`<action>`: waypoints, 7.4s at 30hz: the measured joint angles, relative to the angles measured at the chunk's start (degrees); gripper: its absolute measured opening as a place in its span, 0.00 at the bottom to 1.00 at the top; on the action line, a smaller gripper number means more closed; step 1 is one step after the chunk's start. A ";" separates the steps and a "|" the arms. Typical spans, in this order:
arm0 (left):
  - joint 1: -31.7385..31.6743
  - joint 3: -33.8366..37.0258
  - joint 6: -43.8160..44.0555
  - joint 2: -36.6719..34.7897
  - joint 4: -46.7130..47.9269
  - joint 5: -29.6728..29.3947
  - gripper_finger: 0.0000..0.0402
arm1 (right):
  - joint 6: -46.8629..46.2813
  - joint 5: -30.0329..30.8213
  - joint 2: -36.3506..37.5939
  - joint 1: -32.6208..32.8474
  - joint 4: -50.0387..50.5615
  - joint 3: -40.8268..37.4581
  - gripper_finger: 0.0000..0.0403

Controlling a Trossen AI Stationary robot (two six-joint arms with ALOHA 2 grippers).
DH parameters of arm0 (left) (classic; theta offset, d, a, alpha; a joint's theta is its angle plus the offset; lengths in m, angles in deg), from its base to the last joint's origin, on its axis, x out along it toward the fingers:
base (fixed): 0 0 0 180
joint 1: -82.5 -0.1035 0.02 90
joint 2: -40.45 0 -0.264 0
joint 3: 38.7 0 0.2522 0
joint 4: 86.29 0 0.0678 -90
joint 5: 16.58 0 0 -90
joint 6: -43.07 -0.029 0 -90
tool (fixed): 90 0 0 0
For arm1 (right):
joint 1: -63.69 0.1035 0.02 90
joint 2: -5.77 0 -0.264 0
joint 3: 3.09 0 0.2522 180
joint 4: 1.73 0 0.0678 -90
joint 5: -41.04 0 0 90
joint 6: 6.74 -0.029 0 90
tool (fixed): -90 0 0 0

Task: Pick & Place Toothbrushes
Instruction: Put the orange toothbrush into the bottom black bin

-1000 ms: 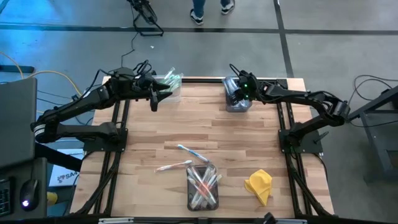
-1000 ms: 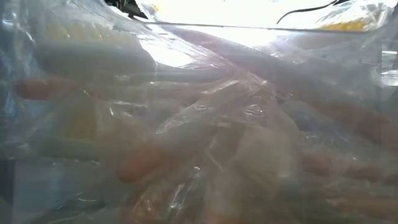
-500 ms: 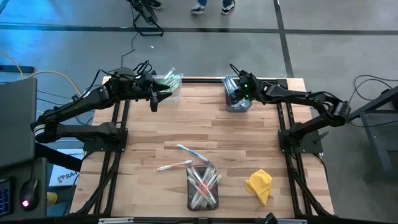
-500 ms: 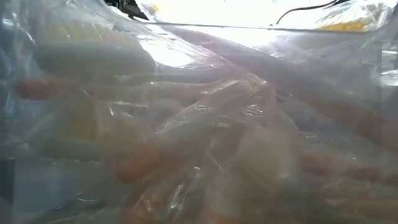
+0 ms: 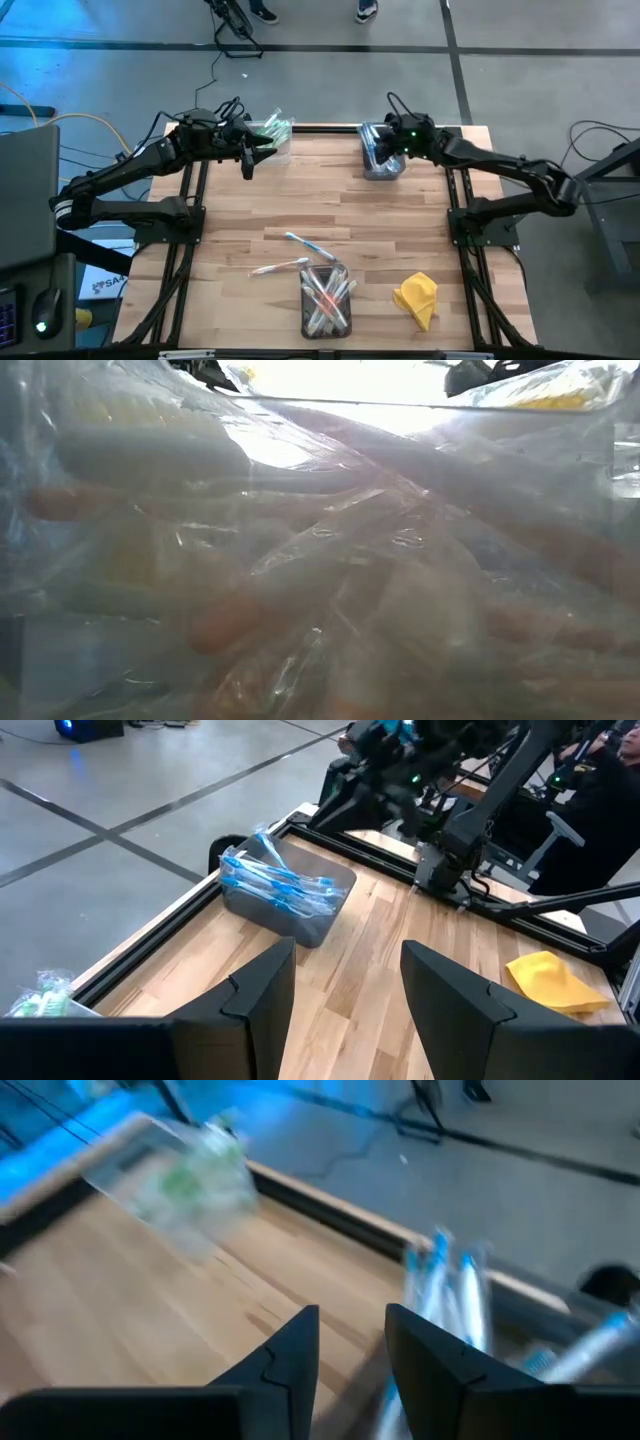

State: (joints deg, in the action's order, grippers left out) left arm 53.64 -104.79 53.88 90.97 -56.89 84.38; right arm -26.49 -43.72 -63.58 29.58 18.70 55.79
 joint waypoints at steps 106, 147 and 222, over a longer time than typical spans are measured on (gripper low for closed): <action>51.43 -0.02 38.11 10.15 24.44 -12.60 0.45 | -1.01 2.32 3.09 16.48 -17.85 0.04 0.26; 58.51 -0.17 40.50 45.04 17.38 -19.04 0.45 | -0.44 -0.99 -2.36 16.48 -16.34 0.04 0.26; 58.45 0.04 29.38 -3.32 21.50 -56.74 0.00 | 0.25 -1.90 -2.33 16.48 -21.67 0.04 0.26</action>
State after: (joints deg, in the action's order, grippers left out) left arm 112.09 -104.75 83.26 87.65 -35.40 27.64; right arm -26.25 -45.62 -65.91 46.06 -2.97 55.84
